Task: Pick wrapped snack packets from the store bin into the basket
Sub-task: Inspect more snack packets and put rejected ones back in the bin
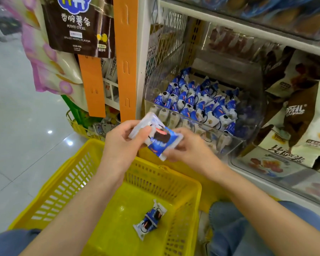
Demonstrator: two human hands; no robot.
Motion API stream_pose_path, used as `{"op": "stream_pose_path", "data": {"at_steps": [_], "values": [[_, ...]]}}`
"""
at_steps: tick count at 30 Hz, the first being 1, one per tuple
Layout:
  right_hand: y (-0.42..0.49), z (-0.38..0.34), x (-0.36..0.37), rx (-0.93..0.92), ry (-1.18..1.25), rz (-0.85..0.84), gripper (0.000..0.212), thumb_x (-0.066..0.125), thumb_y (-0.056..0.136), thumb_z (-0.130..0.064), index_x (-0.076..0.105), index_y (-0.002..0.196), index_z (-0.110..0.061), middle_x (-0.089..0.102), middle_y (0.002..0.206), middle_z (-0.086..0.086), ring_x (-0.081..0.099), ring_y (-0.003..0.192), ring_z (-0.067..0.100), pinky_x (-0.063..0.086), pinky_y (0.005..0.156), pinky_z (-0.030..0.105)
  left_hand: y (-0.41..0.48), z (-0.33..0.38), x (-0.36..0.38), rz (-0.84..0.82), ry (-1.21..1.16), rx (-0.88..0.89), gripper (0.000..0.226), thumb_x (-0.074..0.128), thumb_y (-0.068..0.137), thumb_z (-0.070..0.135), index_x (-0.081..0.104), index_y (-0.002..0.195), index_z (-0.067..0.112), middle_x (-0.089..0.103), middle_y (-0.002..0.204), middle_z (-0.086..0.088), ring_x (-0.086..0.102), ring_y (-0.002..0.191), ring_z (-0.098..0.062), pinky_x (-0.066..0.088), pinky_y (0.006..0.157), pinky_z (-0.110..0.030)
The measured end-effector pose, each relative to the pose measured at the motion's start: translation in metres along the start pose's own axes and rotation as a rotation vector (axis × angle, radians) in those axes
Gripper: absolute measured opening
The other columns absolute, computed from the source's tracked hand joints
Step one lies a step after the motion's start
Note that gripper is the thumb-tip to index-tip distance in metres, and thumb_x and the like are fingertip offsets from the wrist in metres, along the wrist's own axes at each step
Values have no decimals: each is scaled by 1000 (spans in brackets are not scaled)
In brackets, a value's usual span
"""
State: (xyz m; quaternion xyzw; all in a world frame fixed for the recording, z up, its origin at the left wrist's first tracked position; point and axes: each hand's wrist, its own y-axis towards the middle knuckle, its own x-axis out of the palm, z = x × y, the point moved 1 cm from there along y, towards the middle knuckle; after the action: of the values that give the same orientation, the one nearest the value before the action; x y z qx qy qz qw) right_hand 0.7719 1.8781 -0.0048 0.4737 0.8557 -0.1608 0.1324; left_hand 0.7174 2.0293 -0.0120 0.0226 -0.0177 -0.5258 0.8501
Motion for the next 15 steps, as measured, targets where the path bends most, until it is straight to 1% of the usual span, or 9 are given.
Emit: {"op": "stream_pose_path", "data": {"at_steps": [1,2,4,5,7,10,11,13,15], "values": [[-1,3,2,5,-75,-53,45,75,73,-4,51,110,-14,69,98,8,67,86,18,56,78,35,-1,-1,0,-13,49,22,11,63,86,19,67,83,29,72,78,9,66,74,-5,55,65,-25],[-1,5,4,-10,-162,-80,50,77,71,-10,50,113,-16,67,102,2,65,92,14,54,85,34,-2,-3,0,-25,82,38,14,62,87,18,66,82,31,71,75,10,66,72,-3,54,64,-24],[-2,9,6,-85,-306,-93,61,78,71,-26,45,122,-21,58,109,-10,57,102,4,47,90,21,-2,-4,0,-42,111,54,20,61,87,14,65,81,32,70,70,14,65,68,1,52,59,-19],[-2,8,6,-126,-332,-80,60,76,73,-31,44,123,-23,55,111,-13,53,104,2,44,90,17,-2,-4,0,-52,135,62,22,61,87,13,65,81,33,69,69,15,64,68,2,52,59,-18],[-2,6,5,-196,-282,-23,42,70,79,-32,50,115,-26,59,104,-14,56,98,0,45,84,13,-2,-6,-1,-108,223,68,24,60,88,13,66,81,36,69,73,14,64,69,2,51,62,-18],[0,3,2,-257,-185,82,7,64,85,-22,63,92,-23,64,79,-11,58,73,0,46,66,14,-5,-10,2,-240,260,3,22,58,90,14,69,82,31,71,77,8,64,74,-4,52,67,-24],[1,3,1,-246,-159,102,2,63,86,-19,65,87,-20,64,75,-9,56,69,2,46,64,17,-6,-10,4,-248,217,-31,23,56,91,13,70,80,28,71,75,6,64,72,-5,53,65,-24],[3,4,1,-208,-118,112,5,62,87,-18,64,83,-18,64,73,-3,56,68,6,47,65,24,-6,-11,5,-215,164,-84,24,53,92,14,68,78,26,70,72,5,63,68,-5,54,64,-23],[3,6,2,-213,-130,98,10,62,87,-17,61,79,-23,62,73,-8,56,67,3,48,65,21,-4,-12,5,-169,211,-69,21,54,92,15,66,77,21,69,71,1,63,67,-9,54,65,-30]]}}
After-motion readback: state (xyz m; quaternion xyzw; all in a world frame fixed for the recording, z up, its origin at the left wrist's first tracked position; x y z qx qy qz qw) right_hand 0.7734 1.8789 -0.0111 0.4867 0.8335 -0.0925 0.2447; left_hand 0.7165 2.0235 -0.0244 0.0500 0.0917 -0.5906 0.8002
